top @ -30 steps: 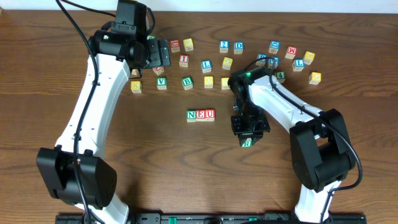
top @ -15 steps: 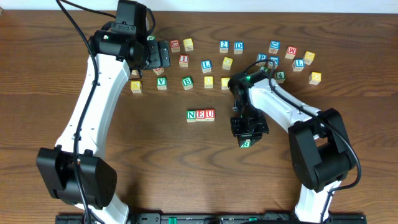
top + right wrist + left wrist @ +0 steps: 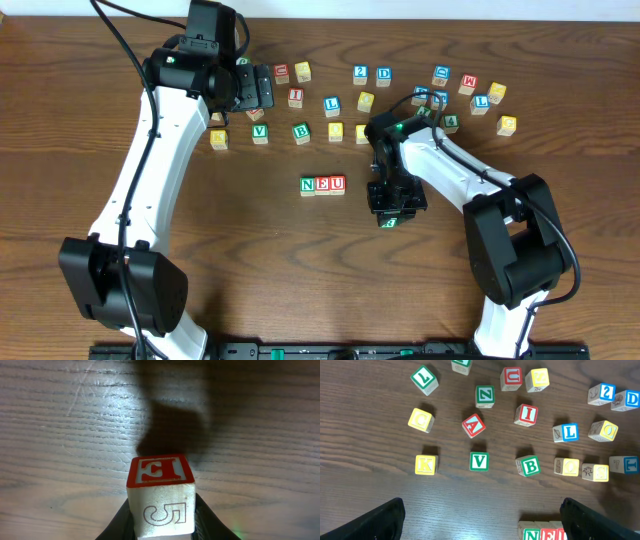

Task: Spell out NEURIPS

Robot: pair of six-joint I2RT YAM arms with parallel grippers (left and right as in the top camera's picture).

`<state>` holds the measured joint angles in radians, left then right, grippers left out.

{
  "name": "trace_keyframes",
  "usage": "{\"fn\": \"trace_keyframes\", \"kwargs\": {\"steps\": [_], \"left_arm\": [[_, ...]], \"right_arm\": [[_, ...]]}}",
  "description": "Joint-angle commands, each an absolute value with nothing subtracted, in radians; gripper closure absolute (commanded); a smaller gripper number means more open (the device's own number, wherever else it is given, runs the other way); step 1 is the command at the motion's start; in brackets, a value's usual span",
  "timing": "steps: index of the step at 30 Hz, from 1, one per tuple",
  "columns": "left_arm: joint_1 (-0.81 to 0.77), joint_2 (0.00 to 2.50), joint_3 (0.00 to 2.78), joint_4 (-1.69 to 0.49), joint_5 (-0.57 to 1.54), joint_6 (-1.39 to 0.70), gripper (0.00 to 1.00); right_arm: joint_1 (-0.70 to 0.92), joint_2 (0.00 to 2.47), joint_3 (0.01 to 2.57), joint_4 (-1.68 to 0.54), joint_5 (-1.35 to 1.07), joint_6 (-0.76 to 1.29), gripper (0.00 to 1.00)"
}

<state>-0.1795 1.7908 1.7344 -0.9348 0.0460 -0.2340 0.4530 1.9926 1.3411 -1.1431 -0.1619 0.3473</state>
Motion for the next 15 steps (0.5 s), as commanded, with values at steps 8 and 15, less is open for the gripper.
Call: {"fn": "trace_keyframes", "kwargs": {"steps": [8, 15], "left_arm": [[-0.175, 1.795, 1.751, -0.937, 0.033, -0.221, 0.02], [-0.175, 1.795, 1.751, -0.937, 0.033, -0.221, 0.02]], "right_arm": [[0.477, 1.998, 1.338, -1.237, -0.221, 0.359, 0.85], [0.480, 1.998, 1.336, -1.389, -0.220, 0.319, 0.85]]}}
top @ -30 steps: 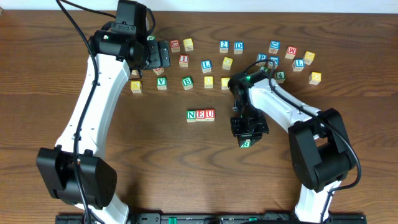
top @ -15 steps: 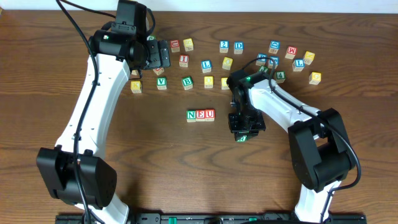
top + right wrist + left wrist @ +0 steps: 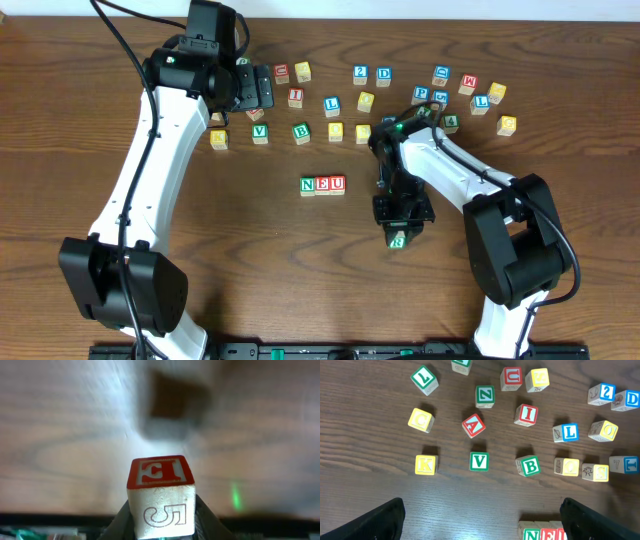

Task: Spell out NEURIPS

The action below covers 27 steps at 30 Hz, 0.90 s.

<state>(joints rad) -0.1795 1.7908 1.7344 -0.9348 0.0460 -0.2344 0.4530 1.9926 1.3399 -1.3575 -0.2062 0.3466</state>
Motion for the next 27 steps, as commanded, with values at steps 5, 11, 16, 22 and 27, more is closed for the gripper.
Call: {"fn": "trace_keyframes", "kwargs": {"steps": [5, 11, 16, 22, 27], "left_arm": [[-0.175, 1.795, 1.751, -0.937, 0.033, -0.221, 0.02], [-0.175, 1.795, 1.751, -0.937, 0.033, -0.221, 0.02], [-0.175, 1.795, 1.751, -0.937, 0.033, -0.221, 0.02], [-0.175, 1.795, 1.751, -0.937, 0.033, -0.221, 0.02], [-0.175, 1.795, 1.751, -0.937, 0.033, -0.221, 0.02]], "right_arm": [[0.478, 2.002, 1.321, -1.392, -0.212, 0.306, 0.86], [0.468, 2.061, 1.321, -1.335, -0.212, 0.305, 0.87], [0.468, 2.091, 1.321, -1.293, -0.208, 0.306, 0.85], [0.463, 2.091, 1.322, -1.245, -0.208, 0.306, 0.68], [0.444, 2.091, 1.322, -1.202, -0.208, 0.306, 0.62]]}}
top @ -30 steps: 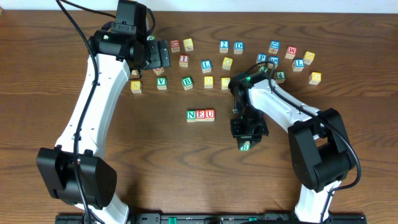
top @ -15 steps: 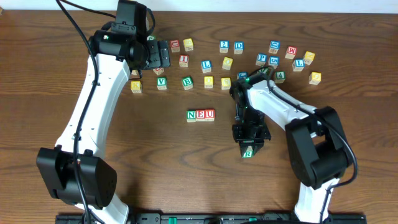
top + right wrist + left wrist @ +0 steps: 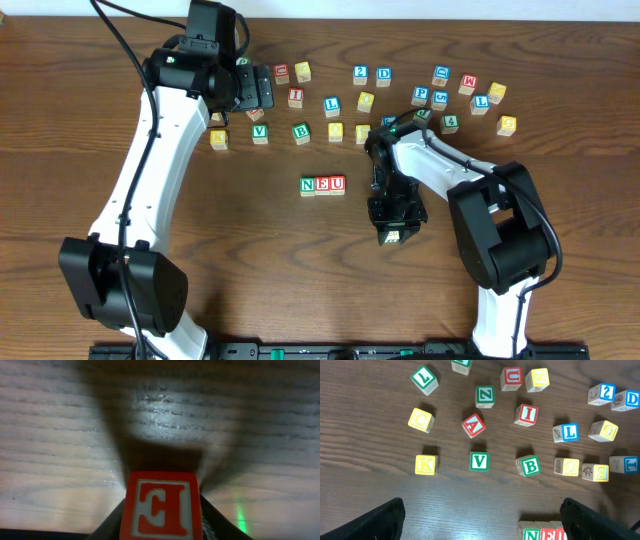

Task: Spell out NEURIPS

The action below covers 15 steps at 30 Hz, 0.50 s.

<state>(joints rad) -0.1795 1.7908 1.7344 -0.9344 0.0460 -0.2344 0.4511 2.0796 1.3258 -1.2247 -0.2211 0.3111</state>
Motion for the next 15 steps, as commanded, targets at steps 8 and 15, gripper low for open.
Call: {"fn": "trace_keyframes", "kwargs": {"steps": [8, 15], "left_arm": [[-0.175, 1.795, 1.751, -0.937, 0.033, -0.221, 0.02], [-0.175, 1.795, 1.751, -0.937, 0.033, -0.221, 0.02]], "right_arm": [[0.406, 2.091, 1.363, -1.178, -0.205, 0.290, 0.62], [0.405, 2.091, 1.496, -1.188, -0.184, 0.290, 0.64]]}}
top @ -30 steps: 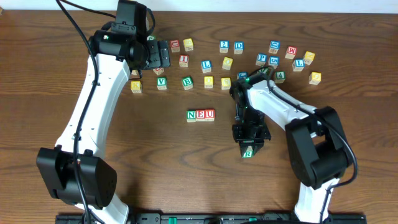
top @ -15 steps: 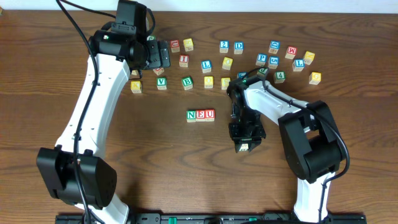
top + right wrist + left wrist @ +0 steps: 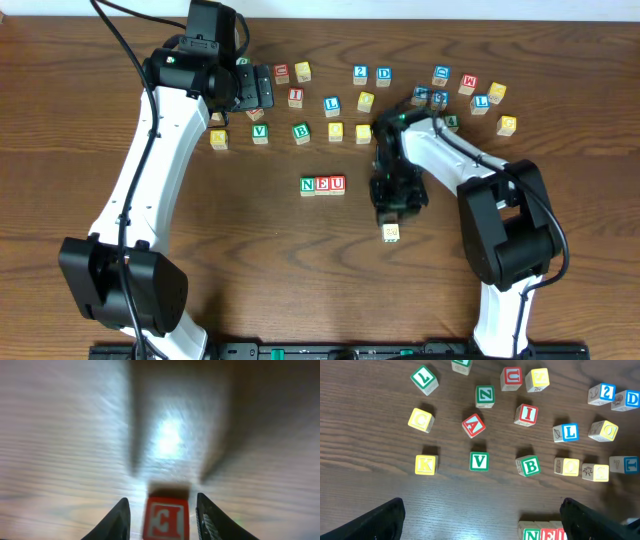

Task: Spell out NEURIPS

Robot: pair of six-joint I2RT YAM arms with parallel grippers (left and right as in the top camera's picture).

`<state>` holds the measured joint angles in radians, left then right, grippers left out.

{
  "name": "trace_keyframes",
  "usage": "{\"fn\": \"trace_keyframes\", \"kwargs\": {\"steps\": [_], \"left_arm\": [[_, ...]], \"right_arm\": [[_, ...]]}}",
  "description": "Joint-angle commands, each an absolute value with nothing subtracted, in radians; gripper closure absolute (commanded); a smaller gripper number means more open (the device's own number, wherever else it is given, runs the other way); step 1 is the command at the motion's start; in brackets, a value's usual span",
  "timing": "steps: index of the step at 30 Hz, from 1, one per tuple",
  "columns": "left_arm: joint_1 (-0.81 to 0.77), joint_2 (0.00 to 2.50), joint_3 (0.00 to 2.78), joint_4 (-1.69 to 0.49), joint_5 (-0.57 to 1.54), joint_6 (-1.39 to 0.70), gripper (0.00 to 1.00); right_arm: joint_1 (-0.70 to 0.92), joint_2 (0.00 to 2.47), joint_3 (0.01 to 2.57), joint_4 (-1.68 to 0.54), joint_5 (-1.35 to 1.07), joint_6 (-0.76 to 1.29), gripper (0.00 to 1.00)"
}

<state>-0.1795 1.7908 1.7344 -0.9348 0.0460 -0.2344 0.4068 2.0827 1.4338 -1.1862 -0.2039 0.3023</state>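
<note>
The row N, E, U [image 3: 323,185] lies mid-table; its near part shows in the left wrist view as the NEU row [image 3: 543,534]. My right gripper [image 3: 395,197] is open to the right of the row. A block with a red E face [image 3: 166,520] sits free between its fingers, touching neither. From overhead that block [image 3: 390,233] rests on the table just in front of the gripper. My left gripper [image 3: 262,88] hangs open over the scattered letters, its fingers [image 3: 385,520] spread wide with nothing between them.
Loose letter blocks lie in a band across the far side of the table [image 3: 150,300]: a red I [image 3: 525,414], green V [image 3: 479,461], green B [image 3: 528,465], yellow K [image 3: 425,464], blue L [image 3: 566,432] and several more. Further blocks [image 3: 470,90] sit behind the right arm.
My right gripper has opened and let go of the red E block, which now lies on the table. The gripper has drawn back from it toward the far side. The left arm is unchanged.
My right gripper held the block, red E face and a 5 on its side, to the right of the NEU row, then nearer the front edge. Then the block was turned E-face toward the wrist camera, low over the wood. Now it lies released there. The left gripper stayed open throughout.
</note>
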Motion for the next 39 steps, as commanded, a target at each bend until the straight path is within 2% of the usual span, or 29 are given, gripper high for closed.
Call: {"fn": "trace_keyframes", "kwargs": {"steps": [1, 6, 12, 15, 17, 18, 23, 39], "left_arm": [[-0.175, 1.795, 1.751, -0.937, 0.033, -0.221, 0.02], [-0.175, 1.795, 1.751, -0.937, 0.033, -0.221, 0.02], [-0.175, 1.795, 1.751, -0.937, 0.033, -0.221, 0.02], [-0.175, 1.795, 1.751, -0.937, 0.033, -0.221, 0.02], [-0.175, 1.795, 1.751, -0.937, 0.033, -0.221, 0.02], [-0.175, 1.795, 1.751, -0.937, 0.033, -0.221, 0.02], [-0.175, 1.795, 1.751, -0.936, 0.033, -0.221, 0.02], [-0.175, 1.795, 1.751, -0.937, 0.033, -0.221, 0.02]], "right_arm": [[0.405, 2.091, 1.508, -1.188, -0.181, 0.290, 0.66], [0.405, 2.091, 1.554, -1.198, -0.148, 0.290, 0.71], [0.405, 2.070, 1.617, -1.299, -0.104, 0.291, 0.71], [0.407, 2.040, 1.617, -1.353, -0.080, 0.291, 0.75], [0.407, 2.026, 1.617, -1.391, -0.066, 0.291, 0.81], [0.407, 2.021, 1.617, -1.421, -0.059, 0.291, 0.98], [0.413, 2.020, 1.599, -1.467, -0.059, 0.282, 0.99], [0.486, 2.020, 1.491, -1.383, -0.061, 0.260, 0.99]]}}
